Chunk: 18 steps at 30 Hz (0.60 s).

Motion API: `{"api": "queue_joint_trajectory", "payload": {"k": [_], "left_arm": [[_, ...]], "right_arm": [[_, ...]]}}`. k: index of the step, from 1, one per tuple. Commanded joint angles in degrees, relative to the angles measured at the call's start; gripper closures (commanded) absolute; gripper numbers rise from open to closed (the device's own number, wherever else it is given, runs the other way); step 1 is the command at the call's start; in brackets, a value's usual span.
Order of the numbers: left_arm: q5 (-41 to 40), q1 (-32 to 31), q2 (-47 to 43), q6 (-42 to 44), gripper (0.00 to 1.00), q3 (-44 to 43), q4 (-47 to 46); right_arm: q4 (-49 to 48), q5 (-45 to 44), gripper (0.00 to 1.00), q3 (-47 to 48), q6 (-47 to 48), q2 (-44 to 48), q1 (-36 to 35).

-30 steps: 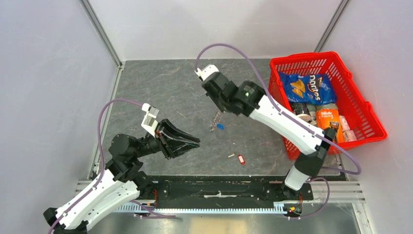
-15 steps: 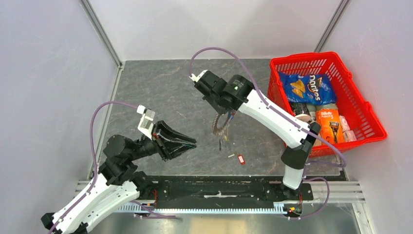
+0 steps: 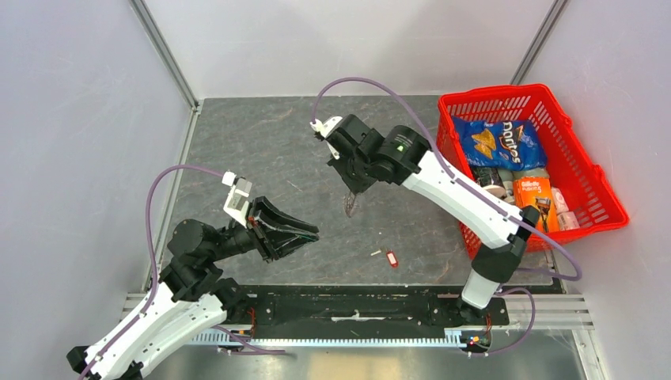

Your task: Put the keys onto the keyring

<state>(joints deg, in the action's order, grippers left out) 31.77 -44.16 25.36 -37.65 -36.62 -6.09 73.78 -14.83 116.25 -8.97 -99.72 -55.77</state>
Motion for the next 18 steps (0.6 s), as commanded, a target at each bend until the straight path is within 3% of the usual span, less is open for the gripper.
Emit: {"api": "queue_joint_trajectory", "payload": {"k": [1,18], "left_arm": [[0.59,-0.13,0.01,1.87,0.67,-1.52,-1.07],[1.63,-0.13,3.96,-1.30,0.68,-1.16,-8.66]], "right_arm": [[-5.44,11.06,1.00,-0.31,-0.45,6.72,-0.31],[-10.40,33.39,1.00,-6.99,6.16,18.81,-0.31]]}}
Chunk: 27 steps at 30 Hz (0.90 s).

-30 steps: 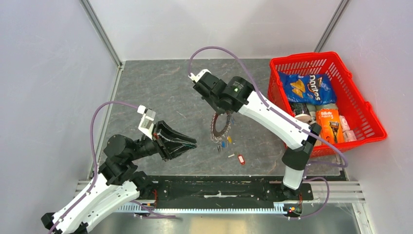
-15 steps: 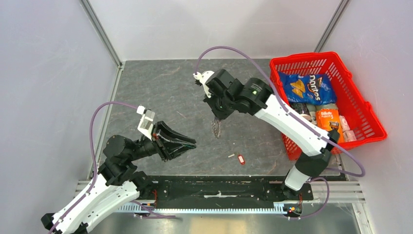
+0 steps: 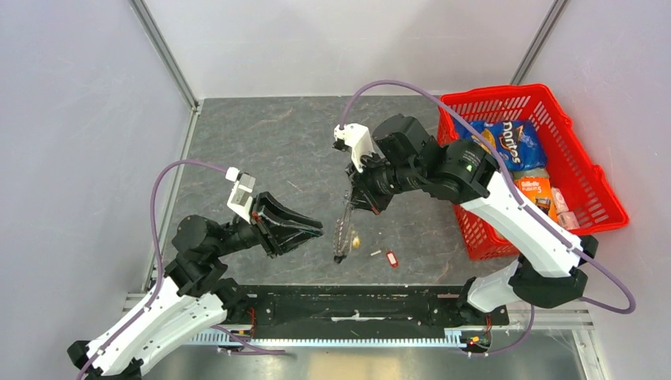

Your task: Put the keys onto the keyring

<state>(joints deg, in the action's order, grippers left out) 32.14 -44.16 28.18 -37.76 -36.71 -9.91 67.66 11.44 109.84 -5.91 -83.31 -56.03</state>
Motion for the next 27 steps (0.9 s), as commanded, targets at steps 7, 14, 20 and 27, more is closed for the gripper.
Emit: {"api": "queue_joint_trajectory", "payload": {"k": [7,14,20,27], "left_arm": [[0.82,-0.13,3.68,-2.30,0.69,-0.31,-10.05],[0.90,-0.13,4.59,-3.82,0.69,0.36,-13.66],[1.55,-0.13,2.69,-5.34,0.69,0.86,-15.37],[2.70,-0.11,4.10,-8.06,0.67,1.31,-20.50]], "right_arm": [[-5.61,14.02,1.00,-1.00,5.39,4.22,-0.04],[-8.71,18.94,1.00,-2.13,7.71,6.96,-0.04],[-14.33,24.35,1.00,-6.77,8.64,11.05,-0.04],[-20.89,28.42,1.00,-9.88,7.85,13.14,-0.02]]}}
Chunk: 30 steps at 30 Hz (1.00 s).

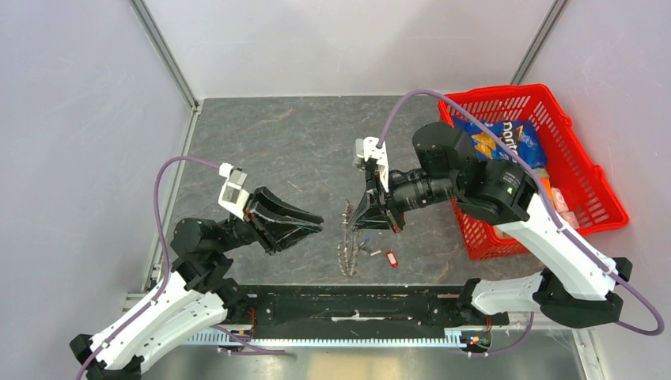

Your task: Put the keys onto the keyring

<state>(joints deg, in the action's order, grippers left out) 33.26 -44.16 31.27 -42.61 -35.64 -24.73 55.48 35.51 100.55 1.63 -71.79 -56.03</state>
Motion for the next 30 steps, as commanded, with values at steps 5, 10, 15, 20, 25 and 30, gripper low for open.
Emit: {"api": "queue_joint_trajectory", "payload": {"k": [5,10,15,20,25,30], "left_arm": [[2.25,-0.13,2.97,-4.96,0.61,0.21,-9.59],[3.13,-0.13,4.29,-6.34,0.59,0.02,-11.66],[2.96,-0.13,3.33,-6.43,0.58,0.34,-11.80],[2.54,-0.13,3.05,-6.43,0.58,0.47,-11.91],[2.16,-0.13,3.59,-6.54,0.58,0.65,-12.96],[1.74,-0.13,4.10,-6.77,0.58,0.31,-13.67]], "right_arm": [[-13.69,4.86,1.00,-2.41,-0.25,2.74,-0.11],[-18.94,4.40,1.00,-4.82,-1.39,3.75,-0.13],[-25.35,3.84,1.00,-8.02,-4.37,5.35,-0.13],[-31.65,3.27,1.00,-11.62,-7.87,6.77,-0.12],[-39.75,1.91,1.00,-16.31,-12.18,8.53,-0.13],[-45.06,1.59,1.00,-18.82,-15.05,9.02,-0.13]]}}
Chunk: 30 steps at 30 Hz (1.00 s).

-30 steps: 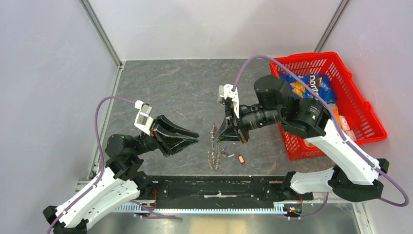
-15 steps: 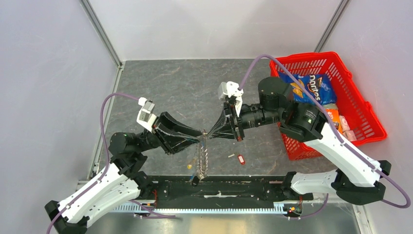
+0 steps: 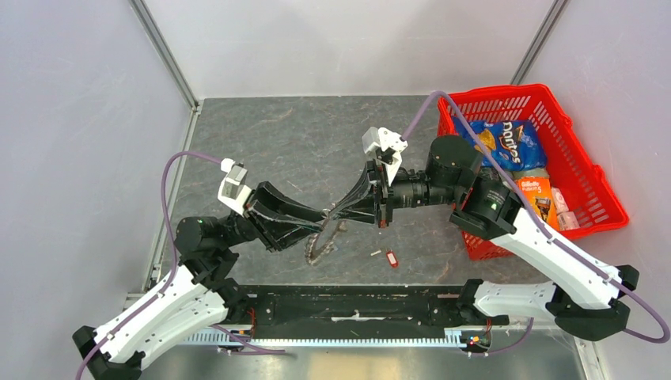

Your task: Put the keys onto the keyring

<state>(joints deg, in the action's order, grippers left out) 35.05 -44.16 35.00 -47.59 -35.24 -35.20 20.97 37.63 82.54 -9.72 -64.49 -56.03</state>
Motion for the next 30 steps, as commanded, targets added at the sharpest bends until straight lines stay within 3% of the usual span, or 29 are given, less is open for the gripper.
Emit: {"api": "queue_joint_trajectory", "payload": {"k": [1,15,30], "left_arm": [[-0.24,-0.13,0.36,-1.86,0.58,-0.10,-3.40],[-1.02,-0.13,0.21,-2.32,0.58,0.26,-4.98],[-1.52,-0.13,-0.41,-2.68,0.58,0.65,-6.81]], "right_arm": [[-11.72,-0.45,1.00,-1.33,-4.16,1.89,-0.11],[-23.11,0.02,1.00,-6.99,-10.62,3.96,-0.13],[-24.71,3.16,1.00,-8.80,-11.79,3.81,-0.11]]}}
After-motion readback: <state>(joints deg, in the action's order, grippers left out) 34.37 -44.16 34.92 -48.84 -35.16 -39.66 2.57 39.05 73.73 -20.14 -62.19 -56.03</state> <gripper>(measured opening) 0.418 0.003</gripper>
